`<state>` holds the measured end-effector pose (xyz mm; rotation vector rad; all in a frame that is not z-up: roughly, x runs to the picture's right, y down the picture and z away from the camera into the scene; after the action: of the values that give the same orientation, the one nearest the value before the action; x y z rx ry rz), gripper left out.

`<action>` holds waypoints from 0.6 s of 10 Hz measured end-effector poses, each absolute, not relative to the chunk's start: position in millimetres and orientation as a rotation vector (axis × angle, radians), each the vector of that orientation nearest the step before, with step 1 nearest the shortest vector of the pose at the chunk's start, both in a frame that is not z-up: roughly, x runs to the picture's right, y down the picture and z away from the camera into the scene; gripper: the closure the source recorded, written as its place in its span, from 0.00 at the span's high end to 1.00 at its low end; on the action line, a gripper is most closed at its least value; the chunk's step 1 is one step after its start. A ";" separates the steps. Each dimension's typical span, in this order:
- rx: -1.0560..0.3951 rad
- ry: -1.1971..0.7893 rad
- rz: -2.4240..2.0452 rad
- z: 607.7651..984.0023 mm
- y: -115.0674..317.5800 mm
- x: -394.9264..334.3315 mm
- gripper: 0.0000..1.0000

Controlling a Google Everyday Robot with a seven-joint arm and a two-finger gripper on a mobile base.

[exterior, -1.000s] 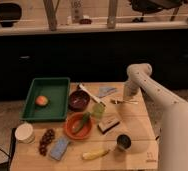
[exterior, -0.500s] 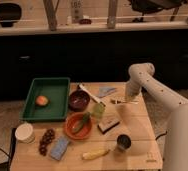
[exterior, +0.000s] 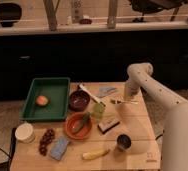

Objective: Place fork in metal cup

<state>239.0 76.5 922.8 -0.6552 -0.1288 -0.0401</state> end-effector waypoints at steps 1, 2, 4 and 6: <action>-0.659 -0.127 -0.041 923.9 76.7 239.4 0.80; -0.660 -0.127 -0.042 924.7 76.4 238.6 0.80; -0.663 -0.128 -0.048 928.3 76.1 233.8 0.80; -0.663 -0.120 -0.048 931.0 79.0 234.0 0.80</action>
<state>234.0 79.0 931.0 -0.6635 -0.1200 -0.0476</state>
